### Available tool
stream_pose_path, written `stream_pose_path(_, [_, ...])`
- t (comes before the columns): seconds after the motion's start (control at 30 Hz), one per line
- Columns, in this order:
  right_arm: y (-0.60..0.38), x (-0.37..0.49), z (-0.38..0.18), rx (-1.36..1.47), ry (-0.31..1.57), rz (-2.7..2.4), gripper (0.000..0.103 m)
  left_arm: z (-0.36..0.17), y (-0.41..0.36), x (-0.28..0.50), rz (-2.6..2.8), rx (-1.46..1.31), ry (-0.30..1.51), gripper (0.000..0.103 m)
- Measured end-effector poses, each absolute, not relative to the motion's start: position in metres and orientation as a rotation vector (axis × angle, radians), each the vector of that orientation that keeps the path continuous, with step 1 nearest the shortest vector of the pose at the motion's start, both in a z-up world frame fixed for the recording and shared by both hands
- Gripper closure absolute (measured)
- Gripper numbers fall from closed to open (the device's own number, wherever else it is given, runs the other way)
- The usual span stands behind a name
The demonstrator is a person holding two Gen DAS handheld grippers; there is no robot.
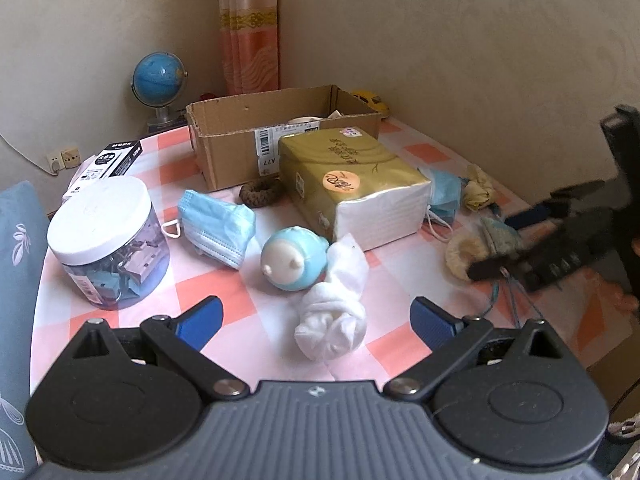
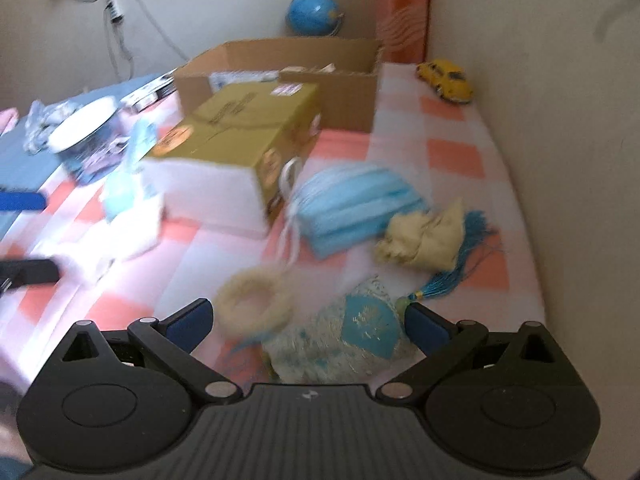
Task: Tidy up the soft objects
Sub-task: 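Move the right tool back to the blue patterned sachet on the table, then grasp the blue sachet with the right tool while the left tool grasps the white cloth bundle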
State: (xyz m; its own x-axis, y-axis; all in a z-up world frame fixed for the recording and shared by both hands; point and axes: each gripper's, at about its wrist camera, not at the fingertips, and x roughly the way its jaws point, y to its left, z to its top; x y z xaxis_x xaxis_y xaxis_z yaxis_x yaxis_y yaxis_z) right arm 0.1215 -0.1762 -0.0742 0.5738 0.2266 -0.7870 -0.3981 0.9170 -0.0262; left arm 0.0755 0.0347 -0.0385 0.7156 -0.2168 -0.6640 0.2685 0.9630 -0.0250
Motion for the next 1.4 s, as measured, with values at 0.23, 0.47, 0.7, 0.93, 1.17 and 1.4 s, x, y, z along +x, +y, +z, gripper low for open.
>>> stream_pose_path(0.23, [-0.169, 0.092, -0.071, -0.25, 0.895, 0.298, 0.0, -0.043, 0.031, 0.076, -0.297, 0.08, 0.736, 0.003])
stream_pose_path(0.47, [-0.182, 0.092, -0.08, -0.273, 0.895, 0.258, 0.0, -0.05, 0.027, 0.076, -0.316, 0.1, 0.758, 0.003])
stream_pose_path(0.7, [-0.181, 0.091, -0.082, -0.268, 0.861, 0.253, 0.0, -0.06, 0.026, 0.082, -0.292, 0.094, 0.787, 0.005])
stream_pose_path(0.93, [-0.184, 0.085, -0.084, -0.26, 0.817, 0.256, 0.0, -0.063, 0.022, 0.092, -0.301, 0.071, 0.791, 0.032])
stream_pose_path(1.17, [-0.183, 0.08, -0.088, -0.256, 0.767, 0.261, 0.0, -0.067, 0.017, 0.097, -0.314, 0.072, 0.807, 0.045])
stream_pose_path(1.4, [-0.171, 0.093, -0.086, -0.289, 0.788, 0.316, 0.0, -0.068, 0.017, 0.098, -0.322, 0.066, 0.809, 0.045])
